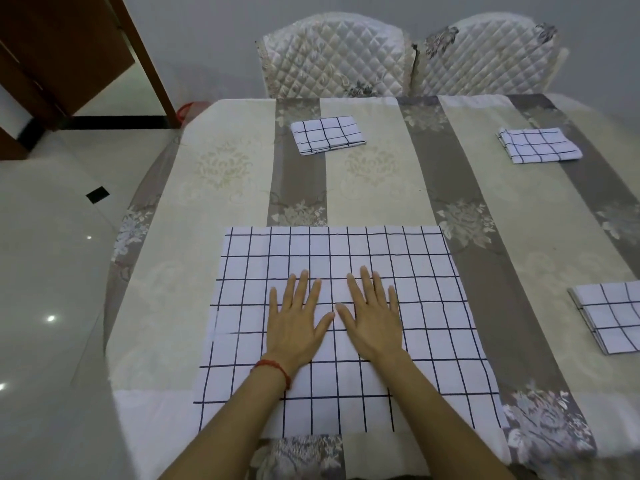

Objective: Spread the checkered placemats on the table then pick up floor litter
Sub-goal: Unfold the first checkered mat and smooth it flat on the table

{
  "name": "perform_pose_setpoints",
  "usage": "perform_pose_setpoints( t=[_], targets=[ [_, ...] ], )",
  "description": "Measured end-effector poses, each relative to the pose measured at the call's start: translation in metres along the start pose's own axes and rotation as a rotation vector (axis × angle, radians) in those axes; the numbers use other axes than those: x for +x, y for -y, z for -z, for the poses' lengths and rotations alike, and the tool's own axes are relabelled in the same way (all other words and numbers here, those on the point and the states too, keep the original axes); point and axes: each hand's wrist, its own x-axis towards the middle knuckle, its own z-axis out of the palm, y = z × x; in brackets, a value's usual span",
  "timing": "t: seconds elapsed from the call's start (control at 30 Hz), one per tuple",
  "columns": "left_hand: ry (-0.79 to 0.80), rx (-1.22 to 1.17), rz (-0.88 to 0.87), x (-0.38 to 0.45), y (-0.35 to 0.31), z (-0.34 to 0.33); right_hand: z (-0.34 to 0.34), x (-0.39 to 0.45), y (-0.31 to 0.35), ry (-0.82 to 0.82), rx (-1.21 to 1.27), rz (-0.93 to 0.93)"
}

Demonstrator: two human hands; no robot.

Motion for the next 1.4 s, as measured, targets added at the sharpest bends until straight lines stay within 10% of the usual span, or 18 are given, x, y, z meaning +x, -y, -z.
perform_pose_setpoints(
  t=[0.1, 0.27, 0.53, 0.73, 1.0, 1.13, 1.3, 1.4],
  targets=[
    [-0.012, -0.008, -0.001, -0.001, 0.000, -0.002, 0.000, -0.001, 0.000, -0.070, 0.004, -0.068],
    [-0.051, -0.035, 0.001, -0.001, 0.001, -0.007, -0.004, 0.011, 0.003, 0.014, -0.098, 0.341],
    [-0.077, -0.029, -0.030, -0.001, 0.001, -0.006, 0.043, 0.060, -0.081, -0.074, 0.019, -0.408],
    [-0.062, -0.020, -0.011, -0.001, 0.000, -0.008, 0.004, 0.004, -0.009, -0.053, -0.021, 0.076],
    [-0.097, -0.070, 0.003, 0.001, 0.001, -0.007, 0.015, -0.035, -0.091, -0.149, 0.017, -0.392],
    [-0.073, -0.229, 0.302, 0.012, -0.022, 0.000, 0.017, -0.037, -0.092, -0.163, 0.003, -0.403],
    [0.058, -0.066, -0.418, 0.028, -0.083, 0.003, 0.013, -0.037, -0.095, -0.175, -0.020, -0.402],
    [0.103, -0.036, -0.329, 0.058, -0.052, 0.010, 0.011, -0.037, -0.096, -0.186, -0.024, -0.395]
  ],
)
